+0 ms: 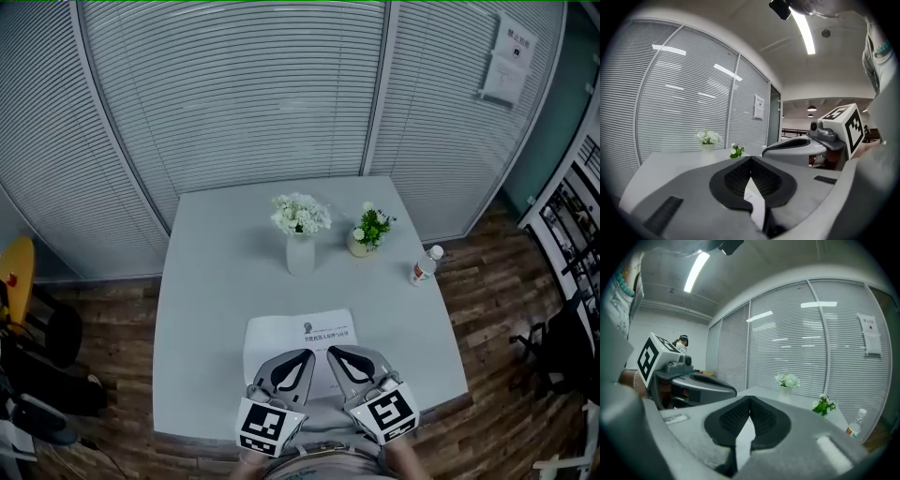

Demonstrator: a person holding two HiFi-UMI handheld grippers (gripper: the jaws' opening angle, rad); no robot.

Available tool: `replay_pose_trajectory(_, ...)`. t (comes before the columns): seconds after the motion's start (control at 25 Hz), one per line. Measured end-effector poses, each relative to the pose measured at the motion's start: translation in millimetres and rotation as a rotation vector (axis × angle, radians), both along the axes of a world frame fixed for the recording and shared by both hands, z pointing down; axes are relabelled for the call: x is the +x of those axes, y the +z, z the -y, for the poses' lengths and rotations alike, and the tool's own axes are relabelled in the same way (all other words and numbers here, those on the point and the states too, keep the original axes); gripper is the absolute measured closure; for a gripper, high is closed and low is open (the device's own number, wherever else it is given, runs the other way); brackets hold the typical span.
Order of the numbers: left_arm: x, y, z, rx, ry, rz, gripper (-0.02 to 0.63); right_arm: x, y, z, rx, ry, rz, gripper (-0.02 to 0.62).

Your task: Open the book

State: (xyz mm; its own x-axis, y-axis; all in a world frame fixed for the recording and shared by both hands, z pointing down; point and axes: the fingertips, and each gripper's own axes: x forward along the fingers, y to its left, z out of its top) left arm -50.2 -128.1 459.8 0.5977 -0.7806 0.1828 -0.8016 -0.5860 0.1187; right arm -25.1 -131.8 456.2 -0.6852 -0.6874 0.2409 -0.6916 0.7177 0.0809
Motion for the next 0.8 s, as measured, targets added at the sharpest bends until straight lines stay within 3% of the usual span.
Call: replay_pose_trajectory(0.8,3.4,8.2,-4.5,-0.071,0.037,-0.045,0.607,0.5,6.2,0.2,-0.017,0.000,-0.061,0.594)
